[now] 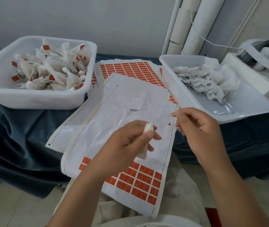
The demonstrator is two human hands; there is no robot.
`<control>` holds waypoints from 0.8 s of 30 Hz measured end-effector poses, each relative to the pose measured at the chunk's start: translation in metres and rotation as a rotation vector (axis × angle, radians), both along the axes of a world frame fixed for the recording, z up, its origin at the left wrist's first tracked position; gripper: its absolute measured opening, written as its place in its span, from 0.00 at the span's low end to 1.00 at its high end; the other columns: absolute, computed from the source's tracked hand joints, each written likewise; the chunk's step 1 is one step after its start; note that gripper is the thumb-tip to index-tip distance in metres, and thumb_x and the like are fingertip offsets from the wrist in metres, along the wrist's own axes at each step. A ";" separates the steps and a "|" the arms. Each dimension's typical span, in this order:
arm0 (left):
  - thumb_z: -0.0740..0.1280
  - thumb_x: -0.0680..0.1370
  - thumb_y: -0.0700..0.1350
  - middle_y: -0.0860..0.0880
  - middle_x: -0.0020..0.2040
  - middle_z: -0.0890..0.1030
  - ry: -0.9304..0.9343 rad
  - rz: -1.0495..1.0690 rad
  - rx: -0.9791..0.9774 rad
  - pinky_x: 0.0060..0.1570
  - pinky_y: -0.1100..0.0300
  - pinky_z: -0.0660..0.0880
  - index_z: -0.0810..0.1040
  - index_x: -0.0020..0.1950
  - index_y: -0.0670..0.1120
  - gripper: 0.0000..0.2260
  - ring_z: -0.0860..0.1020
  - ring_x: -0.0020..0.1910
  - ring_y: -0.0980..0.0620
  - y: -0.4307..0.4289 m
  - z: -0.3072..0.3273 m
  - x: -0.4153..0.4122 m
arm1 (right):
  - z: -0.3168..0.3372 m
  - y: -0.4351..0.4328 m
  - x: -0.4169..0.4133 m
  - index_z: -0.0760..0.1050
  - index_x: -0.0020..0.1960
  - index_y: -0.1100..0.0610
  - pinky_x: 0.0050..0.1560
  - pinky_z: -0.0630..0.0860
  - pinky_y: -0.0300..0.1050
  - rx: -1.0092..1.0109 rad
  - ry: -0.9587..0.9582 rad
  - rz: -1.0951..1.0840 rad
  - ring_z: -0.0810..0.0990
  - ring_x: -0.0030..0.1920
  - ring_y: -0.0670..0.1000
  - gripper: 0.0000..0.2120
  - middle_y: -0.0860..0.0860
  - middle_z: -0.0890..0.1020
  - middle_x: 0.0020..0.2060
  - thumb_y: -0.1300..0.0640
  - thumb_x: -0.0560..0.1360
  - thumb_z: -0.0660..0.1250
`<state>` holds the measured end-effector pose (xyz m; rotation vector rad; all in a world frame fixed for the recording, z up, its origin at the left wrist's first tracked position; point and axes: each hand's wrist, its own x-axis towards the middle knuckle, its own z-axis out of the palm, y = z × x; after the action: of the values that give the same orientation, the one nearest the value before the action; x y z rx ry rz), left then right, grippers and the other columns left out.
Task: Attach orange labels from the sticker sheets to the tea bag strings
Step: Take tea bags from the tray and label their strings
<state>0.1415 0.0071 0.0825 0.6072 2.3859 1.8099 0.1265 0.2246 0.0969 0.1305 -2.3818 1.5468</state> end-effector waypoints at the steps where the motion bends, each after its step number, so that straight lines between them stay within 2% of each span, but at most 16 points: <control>1: 0.60 0.84 0.57 0.63 0.63 0.80 -0.010 0.013 0.041 0.47 0.64 0.81 0.85 0.54 0.60 0.13 0.85 0.50 0.52 0.001 0.000 0.000 | -0.001 -0.004 0.001 0.84 0.49 0.41 0.44 0.78 0.39 -0.038 -0.059 0.031 0.83 0.42 0.42 0.07 0.43 0.85 0.41 0.47 0.82 0.68; 4: 0.60 0.84 0.56 0.67 0.70 0.75 -0.041 0.020 0.113 0.45 0.66 0.80 0.86 0.54 0.59 0.14 0.85 0.46 0.51 0.003 0.001 0.003 | -0.005 -0.019 0.006 0.84 0.49 0.41 0.40 0.79 0.37 -0.115 -0.158 0.100 0.81 0.38 0.41 0.07 0.45 0.84 0.38 0.45 0.80 0.67; 7: 0.60 0.84 0.55 0.65 0.70 0.77 -0.060 0.009 0.172 0.45 0.66 0.79 0.87 0.55 0.58 0.15 0.85 0.43 0.50 0.006 0.002 0.005 | -0.009 -0.030 0.010 0.84 0.48 0.41 0.40 0.79 0.33 -0.106 -0.191 0.156 0.83 0.38 0.42 0.07 0.44 0.85 0.38 0.49 0.82 0.68; 10: 0.60 0.82 0.58 0.62 0.57 0.85 -0.108 0.108 0.244 0.41 0.69 0.78 0.87 0.54 0.61 0.14 0.84 0.42 0.54 0.009 0.003 0.007 | -0.009 -0.035 0.012 0.85 0.46 0.44 0.41 0.78 0.31 -0.075 -0.207 0.203 0.84 0.40 0.43 0.07 0.44 0.85 0.37 0.48 0.80 0.70; 12: 0.60 0.79 0.62 0.59 0.46 0.86 -0.161 0.197 0.267 0.39 0.72 0.76 0.87 0.52 0.64 0.15 0.84 0.42 0.57 0.009 0.003 0.007 | -0.010 -0.034 0.013 0.85 0.48 0.45 0.43 0.78 0.31 0.040 -0.207 0.236 0.84 0.43 0.43 0.07 0.42 0.86 0.39 0.49 0.82 0.69; 14: 0.60 0.78 0.62 0.58 0.43 0.86 -0.165 0.250 0.247 0.38 0.73 0.75 0.87 0.50 0.63 0.16 0.84 0.43 0.59 0.008 0.001 0.006 | -0.010 -0.034 0.015 0.84 0.51 0.46 0.46 0.78 0.31 0.222 -0.177 0.269 0.84 0.47 0.42 0.09 0.39 0.86 0.42 0.48 0.83 0.65; 16: 0.60 0.80 0.60 0.60 0.42 0.85 -0.095 0.290 0.148 0.38 0.73 0.76 0.88 0.49 0.59 0.17 0.84 0.42 0.59 0.008 -0.002 0.004 | -0.007 -0.033 0.017 0.84 0.55 0.47 0.47 0.76 0.29 0.452 -0.037 0.268 0.83 0.47 0.41 0.14 0.36 0.85 0.46 0.44 0.83 0.60; 18: 0.59 0.82 0.59 0.59 0.39 0.84 0.037 0.299 -0.045 0.38 0.72 0.76 0.86 0.48 0.57 0.17 0.83 0.41 0.59 0.007 -0.007 0.001 | -0.003 -0.032 0.016 0.85 0.56 0.50 0.46 0.75 0.31 0.591 0.116 0.261 0.83 0.44 0.43 0.19 0.40 0.85 0.46 0.43 0.82 0.59; 22: 0.48 0.83 0.63 0.58 0.36 0.78 0.208 0.228 -0.438 0.39 0.69 0.70 0.75 0.42 0.61 0.19 0.79 0.42 0.58 -0.001 -0.009 0.001 | 0.000 -0.027 0.016 0.86 0.49 0.53 0.40 0.79 0.42 0.649 0.277 0.272 0.81 0.38 0.46 0.16 0.45 0.84 0.39 0.47 0.85 0.64; 24: 0.46 0.85 0.61 0.53 0.37 0.77 0.189 0.188 -0.493 0.40 0.59 0.73 0.75 0.42 0.54 0.23 0.77 0.40 0.53 -0.003 -0.011 0.002 | -0.001 -0.028 0.017 0.86 0.44 0.54 0.37 0.75 0.38 0.655 0.347 0.241 0.77 0.36 0.44 0.13 0.45 0.82 0.35 0.50 0.82 0.67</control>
<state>0.1437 0.0039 0.0713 0.5250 2.9497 1.1738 0.1430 0.1969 0.0961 0.7769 -2.5376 0.6792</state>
